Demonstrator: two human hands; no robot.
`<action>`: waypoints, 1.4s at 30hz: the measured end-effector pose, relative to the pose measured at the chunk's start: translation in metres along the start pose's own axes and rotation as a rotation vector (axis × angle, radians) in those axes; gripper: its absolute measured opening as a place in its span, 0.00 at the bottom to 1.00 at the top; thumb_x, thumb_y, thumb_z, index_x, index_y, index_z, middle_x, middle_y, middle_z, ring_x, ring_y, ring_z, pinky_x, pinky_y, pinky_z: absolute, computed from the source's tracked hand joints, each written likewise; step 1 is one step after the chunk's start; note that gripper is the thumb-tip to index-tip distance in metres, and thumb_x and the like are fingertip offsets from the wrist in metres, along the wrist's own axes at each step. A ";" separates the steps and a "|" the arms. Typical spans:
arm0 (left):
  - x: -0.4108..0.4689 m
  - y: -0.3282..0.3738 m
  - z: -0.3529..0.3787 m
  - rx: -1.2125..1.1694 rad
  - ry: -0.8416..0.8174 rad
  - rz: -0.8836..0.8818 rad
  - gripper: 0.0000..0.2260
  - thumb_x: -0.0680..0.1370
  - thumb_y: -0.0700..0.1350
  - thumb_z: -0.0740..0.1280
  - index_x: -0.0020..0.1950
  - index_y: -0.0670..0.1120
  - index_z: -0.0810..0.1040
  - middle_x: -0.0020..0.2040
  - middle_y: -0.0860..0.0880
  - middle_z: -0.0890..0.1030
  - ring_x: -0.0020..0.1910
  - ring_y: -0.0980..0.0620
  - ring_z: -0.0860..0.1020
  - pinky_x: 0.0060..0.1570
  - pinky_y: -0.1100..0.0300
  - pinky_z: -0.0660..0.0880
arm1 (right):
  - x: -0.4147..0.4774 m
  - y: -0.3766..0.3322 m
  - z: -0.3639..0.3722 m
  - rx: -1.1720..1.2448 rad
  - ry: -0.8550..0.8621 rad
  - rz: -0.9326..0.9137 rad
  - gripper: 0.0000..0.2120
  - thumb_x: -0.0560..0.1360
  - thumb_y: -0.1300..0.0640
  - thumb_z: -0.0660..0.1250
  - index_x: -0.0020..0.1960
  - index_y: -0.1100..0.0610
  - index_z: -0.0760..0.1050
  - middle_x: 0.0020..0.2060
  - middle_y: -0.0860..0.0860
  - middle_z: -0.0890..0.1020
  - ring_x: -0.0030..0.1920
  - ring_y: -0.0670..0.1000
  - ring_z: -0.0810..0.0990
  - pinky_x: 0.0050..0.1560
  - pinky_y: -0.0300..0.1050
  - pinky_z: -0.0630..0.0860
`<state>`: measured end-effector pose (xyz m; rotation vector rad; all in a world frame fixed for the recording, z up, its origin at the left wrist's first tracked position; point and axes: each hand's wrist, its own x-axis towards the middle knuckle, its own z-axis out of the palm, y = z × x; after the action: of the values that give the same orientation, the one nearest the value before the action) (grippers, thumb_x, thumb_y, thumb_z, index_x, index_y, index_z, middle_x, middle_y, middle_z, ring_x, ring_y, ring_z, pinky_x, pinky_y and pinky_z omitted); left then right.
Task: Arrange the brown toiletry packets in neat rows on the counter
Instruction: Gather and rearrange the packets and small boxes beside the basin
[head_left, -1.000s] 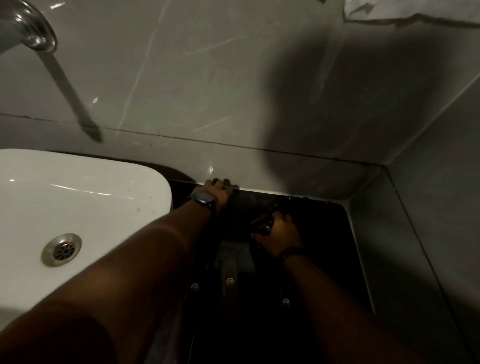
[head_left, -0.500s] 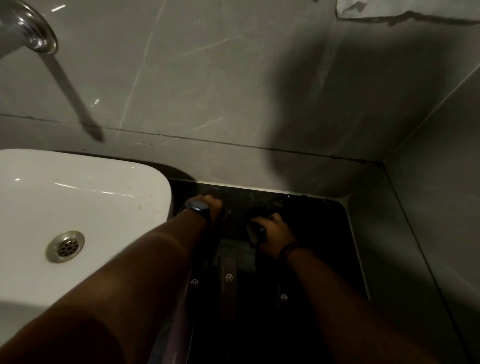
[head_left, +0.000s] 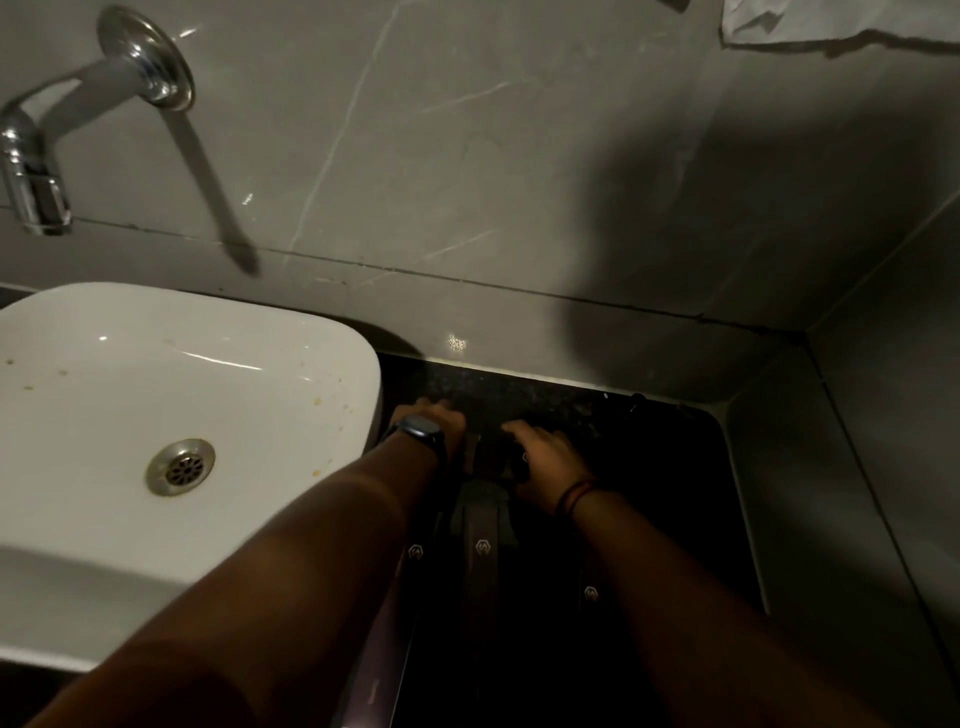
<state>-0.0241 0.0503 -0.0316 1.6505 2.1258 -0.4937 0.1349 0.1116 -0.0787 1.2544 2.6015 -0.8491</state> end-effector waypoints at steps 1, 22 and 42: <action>0.000 0.000 0.000 -0.003 0.002 -0.001 0.24 0.75 0.50 0.68 0.68 0.45 0.68 0.69 0.43 0.68 0.67 0.39 0.65 0.63 0.42 0.67 | 0.001 0.000 0.000 0.005 0.004 -0.008 0.33 0.67 0.56 0.71 0.70 0.48 0.64 0.66 0.54 0.75 0.64 0.61 0.72 0.66 0.51 0.71; 0.051 0.083 -0.029 -0.174 0.317 0.152 0.45 0.56 0.65 0.76 0.68 0.54 0.64 0.65 0.46 0.71 0.60 0.42 0.70 0.53 0.48 0.72 | -0.036 0.093 -0.064 0.277 0.762 0.356 0.18 0.65 0.48 0.75 0.47 0.59 0.78 0.46 0.59 0.80 0.51 0.60 0.78 0.53 0.54 0.78; 0.120 0.164 -0.016 -0.668 0.339 0.221 0.13 0.70 0.52 0.69 0.50 0.46 0.77 0.51 0.43 0.80 0.49 0.42 0.78 0.45 0.53 0.76 | 0.023 0.158 -0.076 0.066 0.441 0.572 0.15 0.80 0.65 0.57 0.65 0.66 0.73 0.64 0.65 0.75 0.65 0.63 0.73 0.67 0.52 0.67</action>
<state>0.1072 0.1973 -0.0853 1.5941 1.9672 0.5484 0.2483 0.2465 -0.0920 2.2633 2.2699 -0.5979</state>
